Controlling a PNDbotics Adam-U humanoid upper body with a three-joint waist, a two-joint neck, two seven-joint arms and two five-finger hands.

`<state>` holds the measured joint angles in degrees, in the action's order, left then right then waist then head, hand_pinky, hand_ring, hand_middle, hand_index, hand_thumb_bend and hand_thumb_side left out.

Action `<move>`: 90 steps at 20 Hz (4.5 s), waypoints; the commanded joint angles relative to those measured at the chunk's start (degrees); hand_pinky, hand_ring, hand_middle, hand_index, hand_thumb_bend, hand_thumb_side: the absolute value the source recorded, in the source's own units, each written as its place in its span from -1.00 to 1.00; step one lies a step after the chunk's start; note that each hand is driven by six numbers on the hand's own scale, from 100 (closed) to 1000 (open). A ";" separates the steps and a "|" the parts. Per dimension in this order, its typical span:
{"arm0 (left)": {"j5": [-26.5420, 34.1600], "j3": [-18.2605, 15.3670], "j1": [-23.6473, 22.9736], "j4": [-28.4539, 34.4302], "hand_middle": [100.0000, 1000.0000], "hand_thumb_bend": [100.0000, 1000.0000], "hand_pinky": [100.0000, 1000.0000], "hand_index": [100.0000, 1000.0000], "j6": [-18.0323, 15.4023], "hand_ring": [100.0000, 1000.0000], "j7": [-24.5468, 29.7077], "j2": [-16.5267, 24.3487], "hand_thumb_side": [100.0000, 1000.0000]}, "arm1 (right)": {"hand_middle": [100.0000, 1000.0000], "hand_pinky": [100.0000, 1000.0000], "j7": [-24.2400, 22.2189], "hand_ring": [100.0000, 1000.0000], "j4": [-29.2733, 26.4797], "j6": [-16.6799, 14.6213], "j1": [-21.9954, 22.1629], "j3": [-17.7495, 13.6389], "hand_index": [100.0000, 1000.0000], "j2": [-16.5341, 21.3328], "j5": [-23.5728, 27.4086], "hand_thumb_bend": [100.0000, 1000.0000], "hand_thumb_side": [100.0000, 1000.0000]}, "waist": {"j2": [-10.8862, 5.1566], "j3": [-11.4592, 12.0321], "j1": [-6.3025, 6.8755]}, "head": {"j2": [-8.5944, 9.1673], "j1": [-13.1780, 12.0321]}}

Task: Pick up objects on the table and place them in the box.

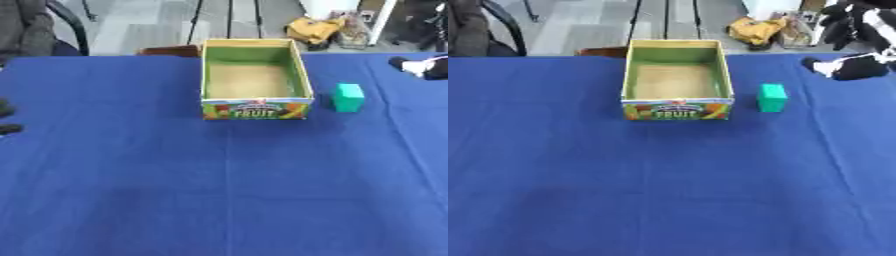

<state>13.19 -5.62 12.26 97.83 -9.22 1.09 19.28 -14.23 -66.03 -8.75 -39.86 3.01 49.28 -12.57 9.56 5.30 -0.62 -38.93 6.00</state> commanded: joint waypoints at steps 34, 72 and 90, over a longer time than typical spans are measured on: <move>0.32 0.96 2.68 0.91 0.34 0.03 0.26 0.59 0.04 0.50 1.42 2.16 0.37 | 0.59 0.25 -2.26 0.52 27.75 0.01 -13.00 -3.85 0.75 -5.40 -30.90 -0.95 -1.00 | 3.00 6.55 -0.61 | 0.67 5.01; 0.05 0.48 1.91 0.60 0.34 0.06 0.26 0.59 -0.18 0.50 1.24 2.56 0.36 | 0.72 0.39 -16.26 0.73 19.85 -2.72 -11.83 -1.22 0.81 -2.41 -31.42 -0.39 -1.00 | 1.92 5.17 -1.52 | -2.05 7.91; 0.32 0.52 2.05 0.74 0.34 0.07 0.26 0.59 -0.27 0.50 1.40 2.13 0.35 | 0.73 0.39 -17.17 0.74 23.29 -2.31 -12.34 -1.47 0.81 -4.44 -33.84 -0.41 -1.00 | 2.66 6.40 -0.78 | -1.66 8.59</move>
<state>13.37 -4.49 13.70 97.85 -9.24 2.33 20.26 -31.28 -42.60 -11.07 -50.95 2.13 43.43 -45.87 13.11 11.73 -1.51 -40.77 14.32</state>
